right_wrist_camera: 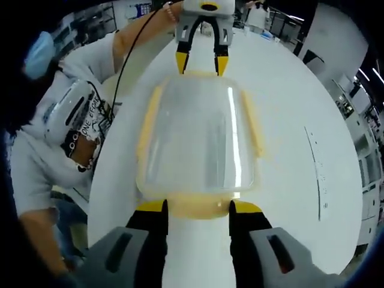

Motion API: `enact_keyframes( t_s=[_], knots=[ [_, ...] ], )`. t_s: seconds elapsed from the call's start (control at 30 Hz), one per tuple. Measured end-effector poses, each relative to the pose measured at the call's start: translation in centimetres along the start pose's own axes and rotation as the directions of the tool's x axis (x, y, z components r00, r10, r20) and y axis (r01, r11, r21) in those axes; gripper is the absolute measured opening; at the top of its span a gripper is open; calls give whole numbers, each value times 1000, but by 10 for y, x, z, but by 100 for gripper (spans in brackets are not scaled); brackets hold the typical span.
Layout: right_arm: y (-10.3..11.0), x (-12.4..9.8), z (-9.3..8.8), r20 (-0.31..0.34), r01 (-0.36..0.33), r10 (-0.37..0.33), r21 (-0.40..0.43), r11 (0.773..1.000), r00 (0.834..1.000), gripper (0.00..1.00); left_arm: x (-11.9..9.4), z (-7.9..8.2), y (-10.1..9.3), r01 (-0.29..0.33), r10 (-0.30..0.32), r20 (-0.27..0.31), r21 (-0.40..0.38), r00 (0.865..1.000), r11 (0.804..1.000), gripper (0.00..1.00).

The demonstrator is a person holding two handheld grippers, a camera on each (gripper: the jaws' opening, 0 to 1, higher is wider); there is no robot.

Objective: Snap each plastic latch of the storage box into its locked position after aligning the lid with the box until every specified latch is closed and the lid sits flush.

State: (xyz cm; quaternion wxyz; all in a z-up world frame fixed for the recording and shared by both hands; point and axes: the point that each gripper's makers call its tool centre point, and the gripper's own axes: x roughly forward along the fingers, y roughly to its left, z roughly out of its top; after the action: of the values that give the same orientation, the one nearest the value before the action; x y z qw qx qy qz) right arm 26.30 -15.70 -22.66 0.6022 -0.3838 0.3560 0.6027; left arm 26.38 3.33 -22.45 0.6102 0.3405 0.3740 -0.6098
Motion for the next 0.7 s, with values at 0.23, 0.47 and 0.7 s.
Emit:
enact_keyframes(
  t_s=[0.23,0.47,0.7],
  knots=[
    [1,6,5,-10,10,-10,1,1000,1000,39,3,-8,0,0,0,-8,3,1000,1000,39],
    [4,12,-1,-17,17,-16,22,1000,1000,39,11,-10,1,17,-16,-23,16,1000,1000,39],
    [2,14,1,-14,16,-16,33,999,1000,39,7,-11,4,24,-23,-48,19,999,1000,39]
  ],
)
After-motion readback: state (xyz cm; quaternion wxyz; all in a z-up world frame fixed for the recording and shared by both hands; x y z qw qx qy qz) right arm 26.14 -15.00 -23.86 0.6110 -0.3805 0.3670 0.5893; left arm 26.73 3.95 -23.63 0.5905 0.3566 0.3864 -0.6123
